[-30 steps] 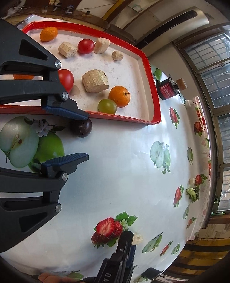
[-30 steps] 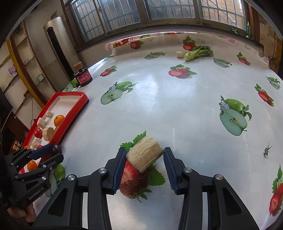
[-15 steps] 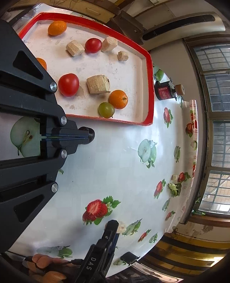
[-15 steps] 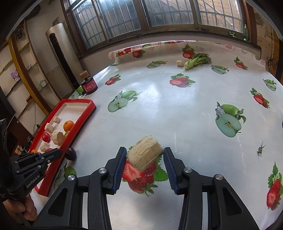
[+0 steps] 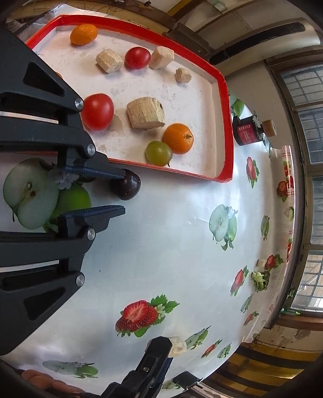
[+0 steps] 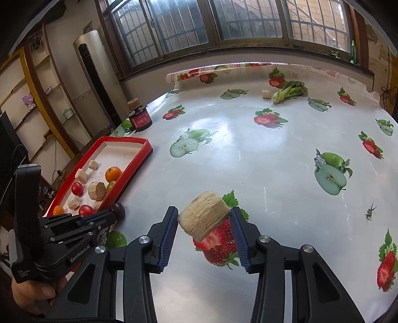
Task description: Organize fruits
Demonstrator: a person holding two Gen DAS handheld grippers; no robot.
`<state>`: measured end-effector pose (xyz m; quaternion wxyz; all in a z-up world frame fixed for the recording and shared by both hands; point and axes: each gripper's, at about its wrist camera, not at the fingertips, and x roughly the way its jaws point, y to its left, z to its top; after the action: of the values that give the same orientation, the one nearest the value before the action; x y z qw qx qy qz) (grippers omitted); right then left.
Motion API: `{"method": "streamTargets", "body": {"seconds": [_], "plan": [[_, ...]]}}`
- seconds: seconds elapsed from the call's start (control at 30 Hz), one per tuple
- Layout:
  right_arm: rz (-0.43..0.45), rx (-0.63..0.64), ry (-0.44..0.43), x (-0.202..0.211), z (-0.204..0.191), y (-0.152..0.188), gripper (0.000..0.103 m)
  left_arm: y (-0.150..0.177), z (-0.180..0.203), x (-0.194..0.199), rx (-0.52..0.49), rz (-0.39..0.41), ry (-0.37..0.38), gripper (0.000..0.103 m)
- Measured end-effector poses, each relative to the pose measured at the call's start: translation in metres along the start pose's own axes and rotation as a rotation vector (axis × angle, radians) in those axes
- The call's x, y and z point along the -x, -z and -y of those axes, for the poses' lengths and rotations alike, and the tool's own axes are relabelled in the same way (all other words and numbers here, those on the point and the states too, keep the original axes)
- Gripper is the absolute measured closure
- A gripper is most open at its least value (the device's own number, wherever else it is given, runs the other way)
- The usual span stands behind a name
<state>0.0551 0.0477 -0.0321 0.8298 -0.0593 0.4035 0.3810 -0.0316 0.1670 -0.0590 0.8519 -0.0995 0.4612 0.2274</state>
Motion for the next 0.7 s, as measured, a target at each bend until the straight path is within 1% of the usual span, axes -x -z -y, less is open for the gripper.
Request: {"method": "streamTargets", "body": {"seconds": [0.07, 0.17, 0.2, 0.23, 0.3, 0.33, 0.37, 0.4, 0.43, 0.47, 0.5, 0.53, 0.57, 0.6, 0.7], "plan": [[-0.004, -0.005, 0.0, -0.002, 0.001, 0.0, 0.059, -0.002, -0.002, 0.0, -0.008, 0.01, -0.02, 0.082], [-0.01, -0.008, -0.007, -0.005, 0.002, 0.0, 0.059, -0.002, -0.009, 0.0, -0.023, 0.023, 0.008, 0.082], [-0.011, -0.008, -0.009, -0.005, 0.001, 0.0, 0.059, -0.002, -0.009, 0.0, -0.032, 0.024, 0.006, 0.082], [-0.012, -0.008, -0.01, -0.006, 0.001, 0.001, 0.059, -0.003, -0.007, -0.001, -0.043, 0.025, -0.007, 0.082], [-0.013, -0.01, -0.015, -0.007, 0.001, 0.001, 0.059, -0.007, 0.003, -0.006, -0.084, 0.032, -0.063, 0.082], [-0.014, -0.012, -0.019, -0.008, 0.001, 0.001, 0.059, -0.009, 0.008, -0.01, -0.099, 0.034, -0.091, 0.078], [-0.014, -0.014, -0.022, -0.008, 0.001, 0.001, 0.059, -0.012, 0.013, -0.014, -0.111, 0.031, -0.105, 0.065], [-0.013, -0.014, -0.024, -0.008, 0.001, 0.001, 0.059, -0.014, 0.019, -0.018, -0.127, 0.028, -0.115, 0.06], [-0.011, -0.014, -0.025, -0.008, 0.0, 0.002, 0.059, -0.015, 0.025, -0.022, -0.149, 0.031, -0.144, 0.056], [-0.01, -0.012, -0.026, -0.007, 0.0, 0.002, 0.059, -0.015, 0.03, -0.025, -0.171, 0.034, -0.175, 0.056], [-0.009, -0.011, -0.025, -0.006, 0.0, 0.002, 0.059, -0.015, 0.032, -0.025, -0.185, 0.046, -0.19, 0.057], [-0.006, -0.012, -0.024, -0.005, 0.001, 0.003, 0.059, -0.015, 0.031, -0.025, -0.187, 0.053, -0.198, 0.064], [-0.002, -0.015, -0.022, -0.003, 0.002, 0.003, 0.059, -0.016, 0.028, -0.022, -0.182, 0.063, -0.202, 0.077], [0.001, -0.019, -0.019, -0.001, 0.005, 0.002, 0.059, -0.017, 0.023, -0.018, -0.169, 0.075, -0.194, 0.086], [0.009, -0.032, -0.01, 0.003, 0.01, 0.002, 0.059, -0.019, 0.006, -0.009, -0.101, 0.057, -0.081, 0.087]]}}
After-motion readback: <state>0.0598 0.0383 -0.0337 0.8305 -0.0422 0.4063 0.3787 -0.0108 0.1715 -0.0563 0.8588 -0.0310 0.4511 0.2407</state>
